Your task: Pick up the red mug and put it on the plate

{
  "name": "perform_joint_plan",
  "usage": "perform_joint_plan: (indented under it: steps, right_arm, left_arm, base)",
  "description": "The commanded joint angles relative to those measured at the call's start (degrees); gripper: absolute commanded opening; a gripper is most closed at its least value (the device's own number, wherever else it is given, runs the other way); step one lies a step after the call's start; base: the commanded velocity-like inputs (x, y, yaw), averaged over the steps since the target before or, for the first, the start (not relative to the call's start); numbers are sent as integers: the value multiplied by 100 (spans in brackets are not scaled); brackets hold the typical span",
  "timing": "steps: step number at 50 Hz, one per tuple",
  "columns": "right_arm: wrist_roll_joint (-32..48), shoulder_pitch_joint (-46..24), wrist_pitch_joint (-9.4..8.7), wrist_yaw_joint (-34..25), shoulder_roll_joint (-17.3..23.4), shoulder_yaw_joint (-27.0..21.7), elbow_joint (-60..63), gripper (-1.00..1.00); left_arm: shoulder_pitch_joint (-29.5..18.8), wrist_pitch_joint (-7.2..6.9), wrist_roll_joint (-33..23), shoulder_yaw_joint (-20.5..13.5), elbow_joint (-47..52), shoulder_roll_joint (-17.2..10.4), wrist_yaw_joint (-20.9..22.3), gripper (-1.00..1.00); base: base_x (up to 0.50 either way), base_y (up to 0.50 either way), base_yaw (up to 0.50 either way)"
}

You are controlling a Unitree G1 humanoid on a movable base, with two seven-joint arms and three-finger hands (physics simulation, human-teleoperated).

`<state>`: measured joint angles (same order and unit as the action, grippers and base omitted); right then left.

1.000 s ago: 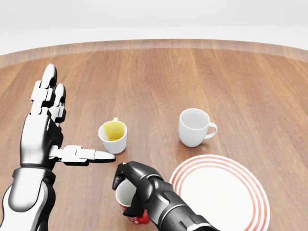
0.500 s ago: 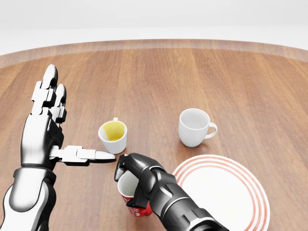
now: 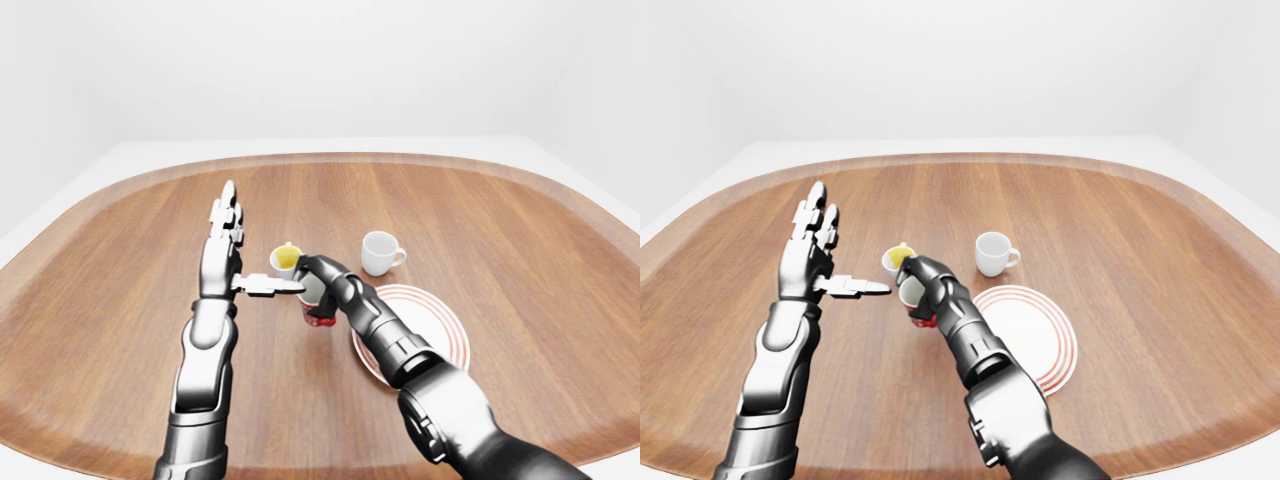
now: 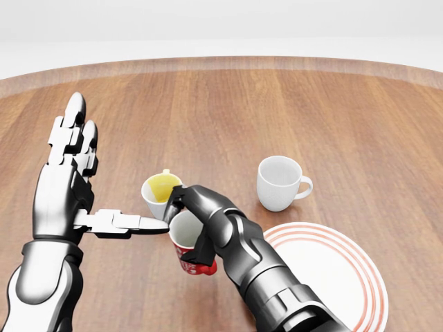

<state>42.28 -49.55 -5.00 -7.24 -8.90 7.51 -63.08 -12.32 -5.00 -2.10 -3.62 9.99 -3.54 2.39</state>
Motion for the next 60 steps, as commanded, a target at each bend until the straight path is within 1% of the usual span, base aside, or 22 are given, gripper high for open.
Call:
perform_joint_plan:
  steps: [1,16,37,60]
  right_arm:
    - [106,153,0,9,197,-36,487,-100]
    - [105,443,0,-51,464,-94,777,-100]
    - [204,1135,0,-371,873,-199,1806,-100]
    - [259,1578,0,-589,1162,-322,2453,-100]
  left_arm:
    - [14,0,-13,16,-8,13,-2,100]
    - [0,0,-20,22,-49,17,-11,100]
    - [10,0,-41,44,-106,32,-24,100]
    - [-8,0,-83,95,-27,61,-35,100]
  base:
    - [0,0,0]
    - [0,0,0]
    - [0,0,0]
    - [0,0,0]
